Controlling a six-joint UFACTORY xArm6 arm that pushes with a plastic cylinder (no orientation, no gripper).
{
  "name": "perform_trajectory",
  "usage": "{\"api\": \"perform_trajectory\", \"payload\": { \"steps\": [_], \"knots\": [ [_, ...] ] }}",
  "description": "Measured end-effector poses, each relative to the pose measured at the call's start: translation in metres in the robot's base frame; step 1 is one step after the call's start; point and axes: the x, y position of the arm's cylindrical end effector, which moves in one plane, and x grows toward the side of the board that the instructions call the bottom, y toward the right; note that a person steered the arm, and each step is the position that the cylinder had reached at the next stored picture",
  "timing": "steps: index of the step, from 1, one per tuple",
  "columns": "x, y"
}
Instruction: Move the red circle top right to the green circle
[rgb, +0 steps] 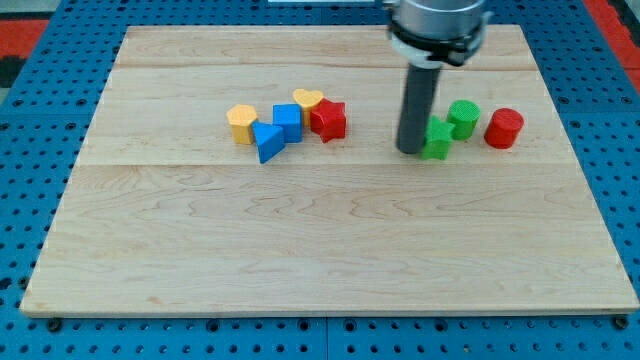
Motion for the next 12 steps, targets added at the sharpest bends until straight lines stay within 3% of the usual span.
{"api": "perform_trajectory", "payload": {
  "steps": [3,5,7,9,12],
  "knots": [
    [0.034,-0.008],
    [0.035,-0.008],
    [0.053,0.118],
    [0.039,0.228],
    [-0.001,0.191]
  ]
}}
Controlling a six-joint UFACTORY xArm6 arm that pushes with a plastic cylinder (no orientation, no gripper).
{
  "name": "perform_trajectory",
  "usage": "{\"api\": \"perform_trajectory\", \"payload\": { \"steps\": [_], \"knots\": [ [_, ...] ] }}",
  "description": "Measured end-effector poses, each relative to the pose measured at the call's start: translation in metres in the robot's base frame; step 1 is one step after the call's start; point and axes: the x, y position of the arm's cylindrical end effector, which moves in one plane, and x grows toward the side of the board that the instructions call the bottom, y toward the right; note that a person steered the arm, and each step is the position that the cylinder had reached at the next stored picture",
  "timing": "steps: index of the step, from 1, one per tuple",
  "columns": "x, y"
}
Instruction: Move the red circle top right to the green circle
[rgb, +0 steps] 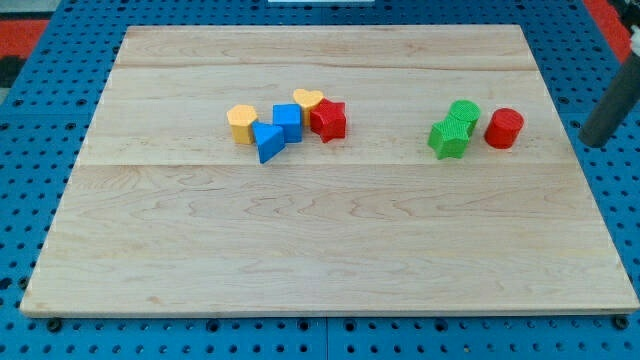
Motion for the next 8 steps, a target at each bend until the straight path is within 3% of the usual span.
{"api": "perform_trajectory", "payload": {
  "steps": [1,4,7,8],
  "knots": [
    [0.0,-0.051],
    [-0.105,-0.116],
    [-0.1,-0.031],
    [-0.09,-0.031]
  ]
}}
